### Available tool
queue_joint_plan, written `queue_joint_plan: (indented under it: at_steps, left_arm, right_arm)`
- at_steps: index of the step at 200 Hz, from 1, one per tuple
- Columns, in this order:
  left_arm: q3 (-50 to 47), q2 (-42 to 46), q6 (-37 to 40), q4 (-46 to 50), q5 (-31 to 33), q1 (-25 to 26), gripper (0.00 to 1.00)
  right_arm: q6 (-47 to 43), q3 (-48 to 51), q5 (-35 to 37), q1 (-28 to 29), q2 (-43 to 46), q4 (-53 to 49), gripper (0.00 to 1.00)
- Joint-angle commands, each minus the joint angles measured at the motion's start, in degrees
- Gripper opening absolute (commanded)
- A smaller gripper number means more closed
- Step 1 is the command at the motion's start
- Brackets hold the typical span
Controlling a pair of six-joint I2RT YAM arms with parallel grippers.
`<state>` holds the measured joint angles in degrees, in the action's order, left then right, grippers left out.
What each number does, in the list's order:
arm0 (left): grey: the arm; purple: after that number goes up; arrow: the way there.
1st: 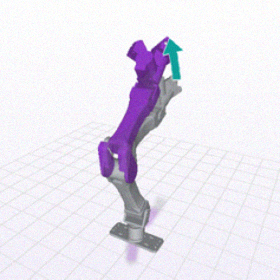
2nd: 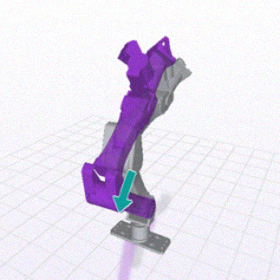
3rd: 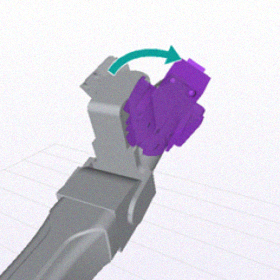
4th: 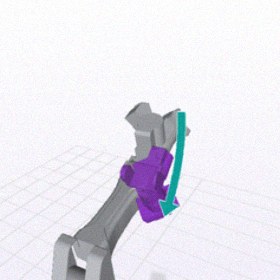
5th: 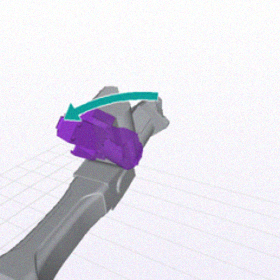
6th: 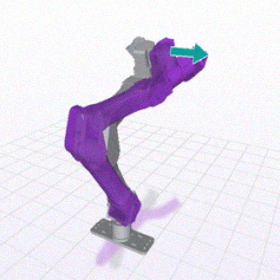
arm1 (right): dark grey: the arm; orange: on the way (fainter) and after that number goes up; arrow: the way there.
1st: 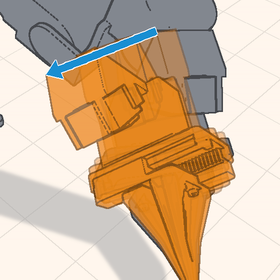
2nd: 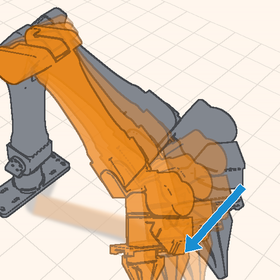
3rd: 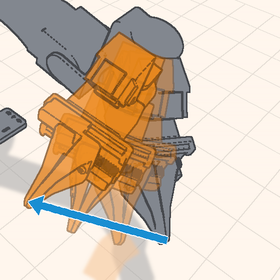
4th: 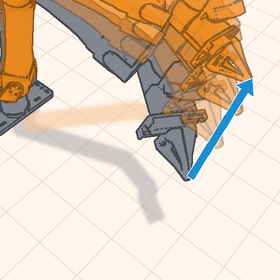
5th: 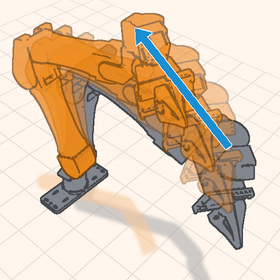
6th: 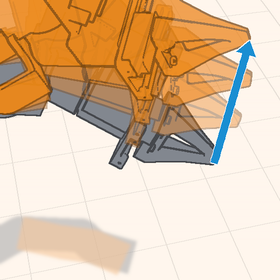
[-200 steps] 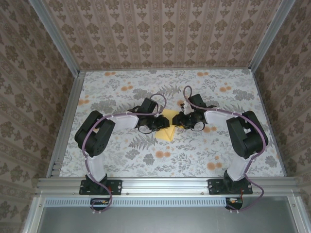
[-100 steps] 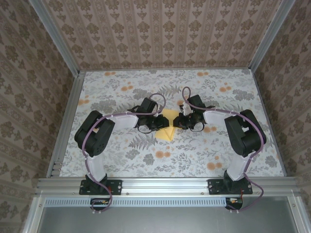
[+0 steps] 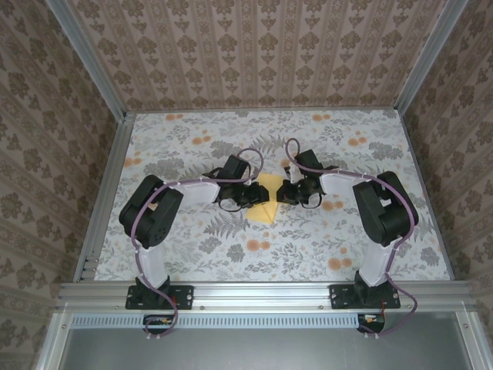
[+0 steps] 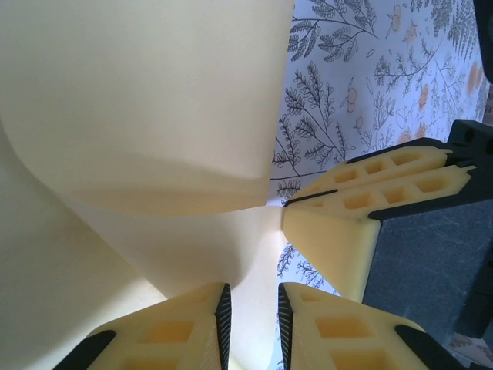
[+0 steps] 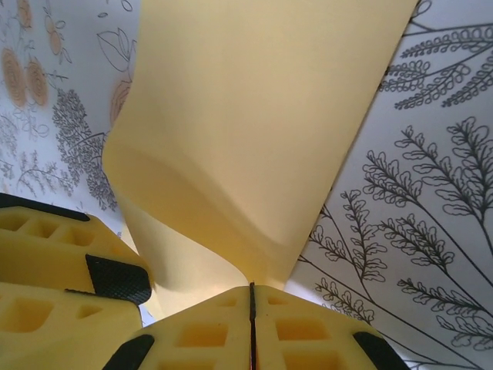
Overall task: Fold a paper plane with a square sheet of paper (pick it up from the middle)
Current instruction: Fold the triangle a second time at the center of the table.
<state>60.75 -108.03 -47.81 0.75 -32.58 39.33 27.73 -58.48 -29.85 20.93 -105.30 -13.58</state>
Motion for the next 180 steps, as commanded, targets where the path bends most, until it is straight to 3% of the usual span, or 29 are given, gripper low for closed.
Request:
queue_joint_plan:
  at_steps: [1, 180]
  left_arm:
    - [2.09, -1.39, 0.74, -0.20, -1.57, 0.30, 0.25]
    - [4.43, -4.03, 1.69, 2.52, -1.38, 0.74, 0.25]
  right_arm:
    - [-1.61, -2.14, 1.68, 0.69, -1.27, -2.13, 0.08]
    - [-2.19, -4.27, 3.70, 1.09, -3.81, -3.29, 0.08]
